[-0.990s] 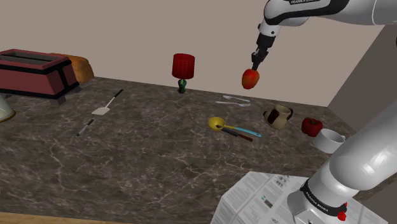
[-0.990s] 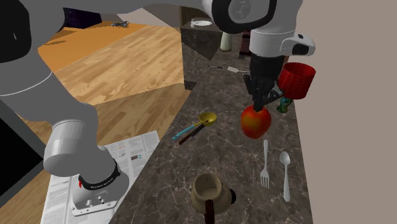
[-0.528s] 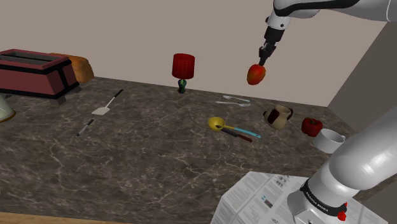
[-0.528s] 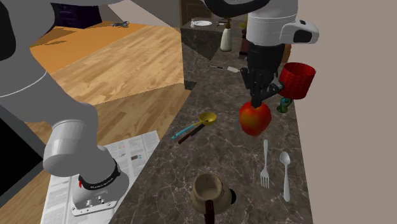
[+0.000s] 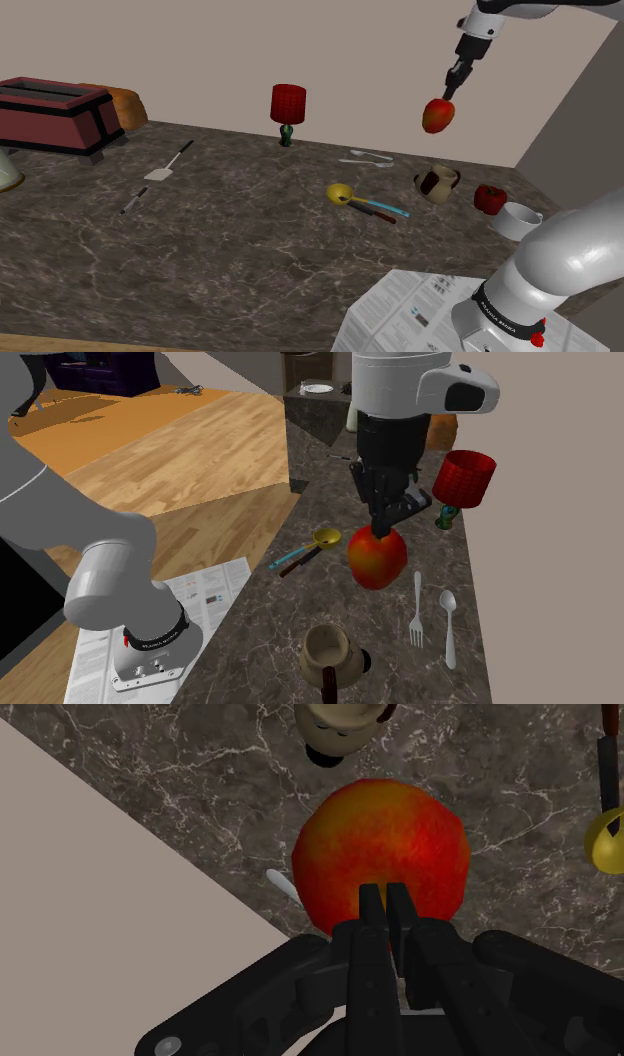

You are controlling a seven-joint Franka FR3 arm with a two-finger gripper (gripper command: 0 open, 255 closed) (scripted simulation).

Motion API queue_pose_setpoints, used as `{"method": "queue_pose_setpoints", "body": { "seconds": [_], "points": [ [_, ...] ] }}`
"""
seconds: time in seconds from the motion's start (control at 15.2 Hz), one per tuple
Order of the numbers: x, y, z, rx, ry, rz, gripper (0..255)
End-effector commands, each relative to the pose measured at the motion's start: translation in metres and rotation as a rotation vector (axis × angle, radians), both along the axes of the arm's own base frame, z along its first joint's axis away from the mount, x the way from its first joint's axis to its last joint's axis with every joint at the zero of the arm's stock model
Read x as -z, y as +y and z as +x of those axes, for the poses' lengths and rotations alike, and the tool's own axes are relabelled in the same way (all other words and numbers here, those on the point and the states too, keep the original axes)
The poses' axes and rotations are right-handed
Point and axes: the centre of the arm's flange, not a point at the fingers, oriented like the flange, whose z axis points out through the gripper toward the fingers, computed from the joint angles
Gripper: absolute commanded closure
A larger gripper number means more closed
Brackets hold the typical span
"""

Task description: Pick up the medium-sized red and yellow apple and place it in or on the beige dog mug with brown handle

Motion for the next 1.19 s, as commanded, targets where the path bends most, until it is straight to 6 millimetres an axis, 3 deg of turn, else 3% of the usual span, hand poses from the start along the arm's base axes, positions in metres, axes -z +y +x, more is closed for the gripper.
{"method": "queue_pose_setpoints", "body": {
  "seconds": [0.0,0.4,1.12],
  "points": [
    [-0.007,-0.011,-0.022,-0.001,0.001,0.0,255],
    [-0.031,-0.045,-0.085,-0.001,0.001,0.0,255],
    [0.027,-0.045,-0.085,-0.001,0.001,0.0,255]
  ]
}}
